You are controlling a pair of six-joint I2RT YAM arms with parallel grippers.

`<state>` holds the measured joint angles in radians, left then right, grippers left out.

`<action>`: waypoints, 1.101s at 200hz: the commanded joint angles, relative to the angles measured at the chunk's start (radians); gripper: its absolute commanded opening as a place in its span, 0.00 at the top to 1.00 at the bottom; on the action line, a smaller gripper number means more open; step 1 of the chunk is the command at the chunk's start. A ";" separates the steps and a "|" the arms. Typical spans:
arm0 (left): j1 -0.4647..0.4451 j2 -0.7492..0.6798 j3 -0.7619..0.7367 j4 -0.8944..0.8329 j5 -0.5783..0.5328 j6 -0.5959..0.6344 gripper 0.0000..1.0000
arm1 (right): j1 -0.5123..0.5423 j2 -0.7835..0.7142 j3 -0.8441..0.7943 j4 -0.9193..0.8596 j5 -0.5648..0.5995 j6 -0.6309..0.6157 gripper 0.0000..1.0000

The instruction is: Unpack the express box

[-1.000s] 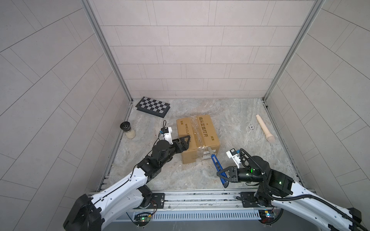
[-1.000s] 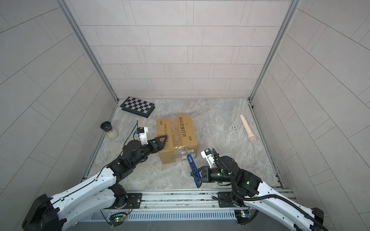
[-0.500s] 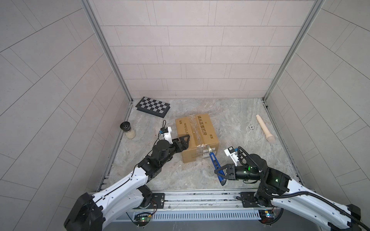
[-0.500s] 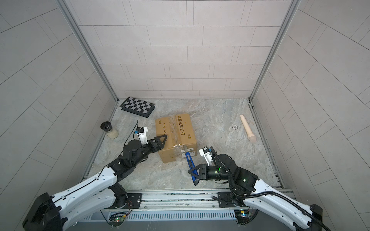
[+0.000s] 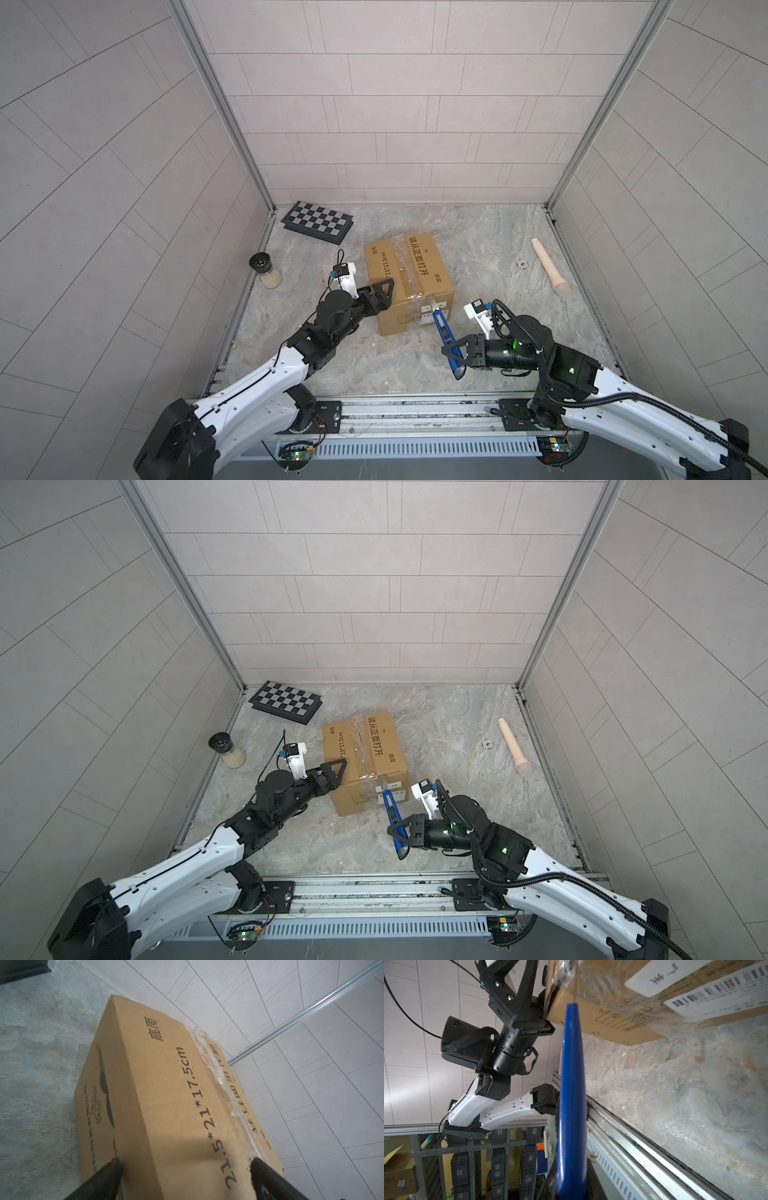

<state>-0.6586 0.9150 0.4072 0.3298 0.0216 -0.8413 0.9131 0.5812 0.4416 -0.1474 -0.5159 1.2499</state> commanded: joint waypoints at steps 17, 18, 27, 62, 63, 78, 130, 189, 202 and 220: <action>-0.009 0.012 -0.001 0.061 0.056 -0.015 0.00 | 0.010 0.055 -0.016 0.133 -0.033 -0.017 1.00; -0.009 0.013 -0.001 0.061 0.056 -0.015 0.00 | 0.010 0.055 -0.016 0.133 -0.034 -0.017 1.00; -0.009 0.015 0.000 0.064 0.058 -0.015 0.00 | 0.010 0.053 -0.022 0.132 -0.031 -0.014 1.00; -0.009 0.021 -0.004 0.071 0.056 -0.019 0.00 | 0.011 -0.004 -0.026 0.060 0.001 -0.012 1.00; -0.009 0.022 -0.004 0.071 0.055 -0.019 0.00 | 0.010 -0.006 -0.027 0.058 0.001 -0.012 1.00; -0.008 0.027 -0.004 0.077 0.058 -0.021 0.00 | 0.010 -0.035 -0.043 0.049 0.019 0.006 1.00; -0.009 0.027 -0.001 0.067 0.052 -0.013 0.00 | 0.026 -0.098 -0.046 -0.022 0.014 0.025 1.00; -0.009 0.027 0.000 0.063 0.046 -0.013 0.00 | 0.074 -0.097 -0.058 -0.030 0.023 0.033 1.00; -0.009 0.027 0.000 0.063 0.046 -0.013 0.00 | 0.073 -0.088 -0.060 -0.012 0.029 0.030 1.00; -0.009 0.029 0.002 0.061 0.047 -0.013 0.00 | 0.074 -0.073 -0.062 0.017 0.032 0.022 1.00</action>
<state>-0.6598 0.9401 0.4072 0.3706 0.0582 -0.8566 0.9817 0.4980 0.3866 -0.1848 -0.4992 1.2655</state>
